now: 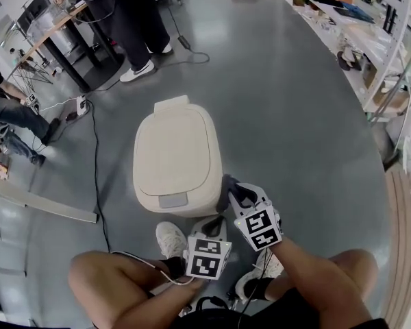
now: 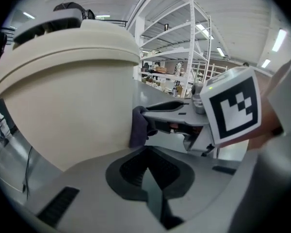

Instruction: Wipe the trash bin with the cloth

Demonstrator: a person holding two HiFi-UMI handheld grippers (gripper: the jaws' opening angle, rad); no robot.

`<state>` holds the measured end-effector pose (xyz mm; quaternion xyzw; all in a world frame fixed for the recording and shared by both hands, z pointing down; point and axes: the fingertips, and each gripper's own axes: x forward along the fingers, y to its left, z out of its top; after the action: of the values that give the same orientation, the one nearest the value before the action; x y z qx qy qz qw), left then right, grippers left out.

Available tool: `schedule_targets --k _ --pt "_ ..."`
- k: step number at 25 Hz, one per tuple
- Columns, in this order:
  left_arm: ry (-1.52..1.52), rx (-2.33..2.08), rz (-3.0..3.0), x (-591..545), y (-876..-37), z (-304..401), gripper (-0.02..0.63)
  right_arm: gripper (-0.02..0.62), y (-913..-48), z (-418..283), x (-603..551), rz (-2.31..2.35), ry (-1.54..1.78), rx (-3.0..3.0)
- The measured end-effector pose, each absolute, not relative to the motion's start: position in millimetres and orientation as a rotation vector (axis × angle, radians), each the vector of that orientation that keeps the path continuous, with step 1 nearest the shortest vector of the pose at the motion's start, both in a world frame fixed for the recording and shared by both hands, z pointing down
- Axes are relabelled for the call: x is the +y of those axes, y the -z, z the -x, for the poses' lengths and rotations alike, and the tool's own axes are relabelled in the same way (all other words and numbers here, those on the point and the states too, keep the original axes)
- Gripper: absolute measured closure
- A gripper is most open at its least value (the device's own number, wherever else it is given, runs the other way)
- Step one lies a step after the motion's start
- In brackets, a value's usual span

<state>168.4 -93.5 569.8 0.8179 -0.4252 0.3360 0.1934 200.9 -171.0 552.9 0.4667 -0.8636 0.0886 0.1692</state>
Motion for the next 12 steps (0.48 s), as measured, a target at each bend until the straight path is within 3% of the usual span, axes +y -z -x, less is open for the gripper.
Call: schedule_targets --k 12 --pt "-1.022 -1.157 -2.264 -96 -603 -175 0.609 0.529 -598 -202 -179 -1.222 -0.240 -2.433"
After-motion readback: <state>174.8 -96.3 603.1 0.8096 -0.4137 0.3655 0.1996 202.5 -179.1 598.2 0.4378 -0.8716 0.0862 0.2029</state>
